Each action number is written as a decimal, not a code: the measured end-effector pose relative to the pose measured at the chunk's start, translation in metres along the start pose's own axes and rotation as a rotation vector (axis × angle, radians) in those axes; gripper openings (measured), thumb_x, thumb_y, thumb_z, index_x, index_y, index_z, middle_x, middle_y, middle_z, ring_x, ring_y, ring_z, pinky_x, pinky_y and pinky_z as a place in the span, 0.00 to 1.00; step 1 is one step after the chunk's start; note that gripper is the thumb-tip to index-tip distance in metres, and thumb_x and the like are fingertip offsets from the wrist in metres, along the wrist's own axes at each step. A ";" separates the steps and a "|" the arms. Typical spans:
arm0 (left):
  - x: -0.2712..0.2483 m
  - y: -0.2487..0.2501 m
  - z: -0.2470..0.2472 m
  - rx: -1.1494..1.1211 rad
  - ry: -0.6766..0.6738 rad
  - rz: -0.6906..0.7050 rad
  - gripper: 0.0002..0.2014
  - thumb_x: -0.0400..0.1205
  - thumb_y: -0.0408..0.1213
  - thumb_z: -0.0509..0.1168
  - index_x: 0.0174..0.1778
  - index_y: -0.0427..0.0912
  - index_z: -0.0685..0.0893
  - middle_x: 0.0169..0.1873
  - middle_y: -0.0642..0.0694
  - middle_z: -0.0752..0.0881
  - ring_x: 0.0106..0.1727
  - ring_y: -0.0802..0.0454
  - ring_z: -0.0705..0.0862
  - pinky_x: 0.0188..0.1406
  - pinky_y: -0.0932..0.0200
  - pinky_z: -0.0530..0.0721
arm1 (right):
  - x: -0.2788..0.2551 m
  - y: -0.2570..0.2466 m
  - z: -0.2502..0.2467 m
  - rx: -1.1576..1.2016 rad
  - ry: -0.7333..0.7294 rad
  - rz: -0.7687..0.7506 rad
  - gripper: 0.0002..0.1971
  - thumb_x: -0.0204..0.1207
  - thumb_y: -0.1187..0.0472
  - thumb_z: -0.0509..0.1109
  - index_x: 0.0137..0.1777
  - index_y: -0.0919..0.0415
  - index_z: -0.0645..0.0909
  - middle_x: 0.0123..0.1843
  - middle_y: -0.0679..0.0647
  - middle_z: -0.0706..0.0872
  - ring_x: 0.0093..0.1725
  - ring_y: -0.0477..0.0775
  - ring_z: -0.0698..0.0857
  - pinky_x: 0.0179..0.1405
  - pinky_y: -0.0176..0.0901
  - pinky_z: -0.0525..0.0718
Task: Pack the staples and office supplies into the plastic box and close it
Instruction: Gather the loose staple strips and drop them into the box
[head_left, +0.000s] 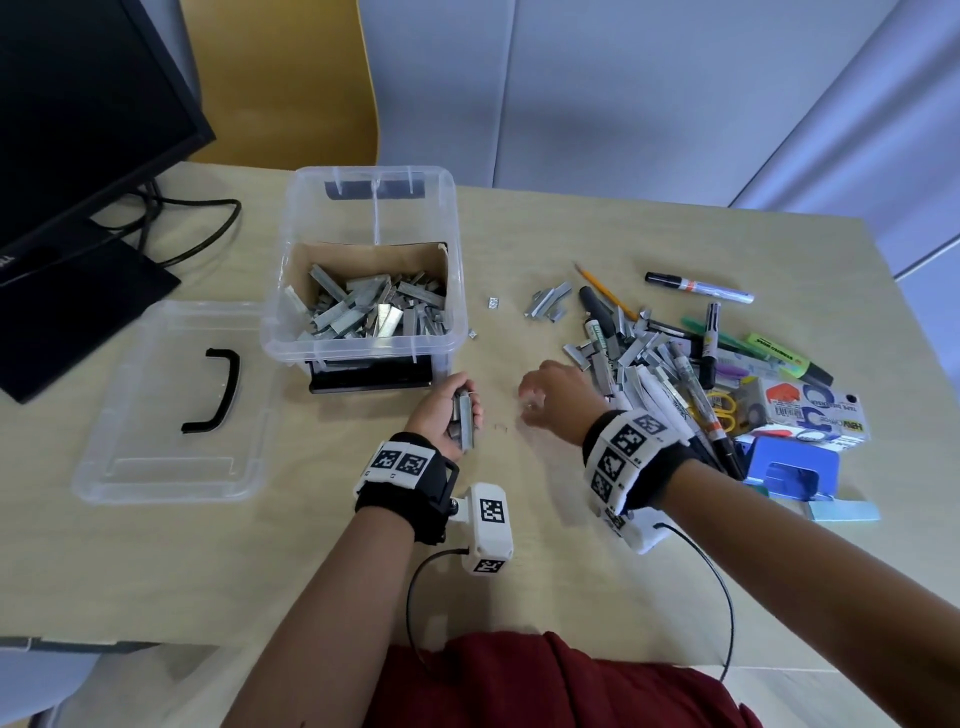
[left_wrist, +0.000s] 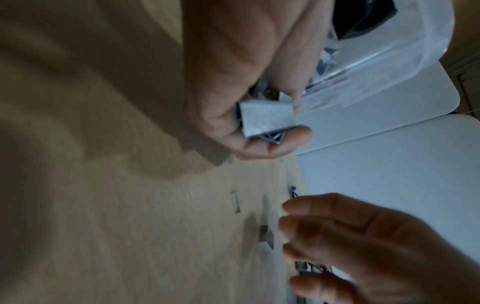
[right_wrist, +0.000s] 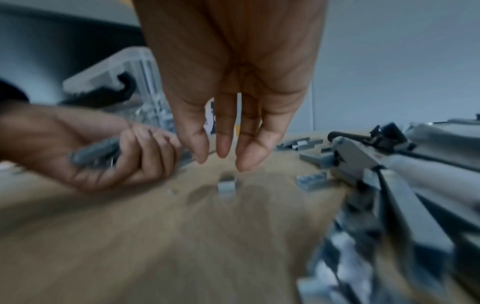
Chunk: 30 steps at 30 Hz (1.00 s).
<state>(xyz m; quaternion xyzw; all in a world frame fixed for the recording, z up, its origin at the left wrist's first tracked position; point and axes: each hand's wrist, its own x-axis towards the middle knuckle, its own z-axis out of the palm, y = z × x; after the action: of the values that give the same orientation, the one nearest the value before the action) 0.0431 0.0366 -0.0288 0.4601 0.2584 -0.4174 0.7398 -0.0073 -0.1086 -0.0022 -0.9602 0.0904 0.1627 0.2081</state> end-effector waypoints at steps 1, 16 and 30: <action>0.000 0.000 -0.001 -0.001 0.002 0.005 0.17 0.85 0.41 0.57 0.30 0.43 0.71 0.12 0.51 0.75 0.11 0.58 0.73 0.12 0.74 0.71 | 0.000 0.001 0.005 -0.010 0.008 0.005 0.08 0.72 0.65 0.70 0.51 0.63 0.84 0.54 0.59 0.80 0.54 0.59 0.80 0.51 0.44 0.75; 0.001 -0.004 -0.009 -0.008 0.031 0.041 0.16 0.85 0.40 0.57 0.30 0.42 0.71 0.12 0.50 0.75 0.11 0.57 0.73 0.12 0.74 0.72 | -0.006 -0.010 0.009 1.126 -0.034 0.367 0.17 0.77 0.63 0.59 0.25 0.63 0.73 0.23 0.54 0.73 0.24 0.51 0.69 0.20 0.34 0.66; 0.000 -0.005 -0.007 0.090 0.051 0.076 0.16 0.85 0.38 0.57 0.30 0.41 0.71 0.13 0.51 0.75 0.12 0.58 0.73 0.15 0.73 0.70 | -0.012 -0.018 0.036 -0.138 -0.021 -0.078 0.10 0.77 0.72 0.56 0.56 0.69 0.75 0.58 0.63 0.74 0.52 0.67 0.81 0.45 0.54 0.77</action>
<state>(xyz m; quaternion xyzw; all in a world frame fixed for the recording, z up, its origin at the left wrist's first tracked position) 0.0392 0.0422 -0.0341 0.5129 0.2403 -0.3884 0.7269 -0.0243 -0.0756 -0.0221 -0.9733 0.0394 0.1703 0.1484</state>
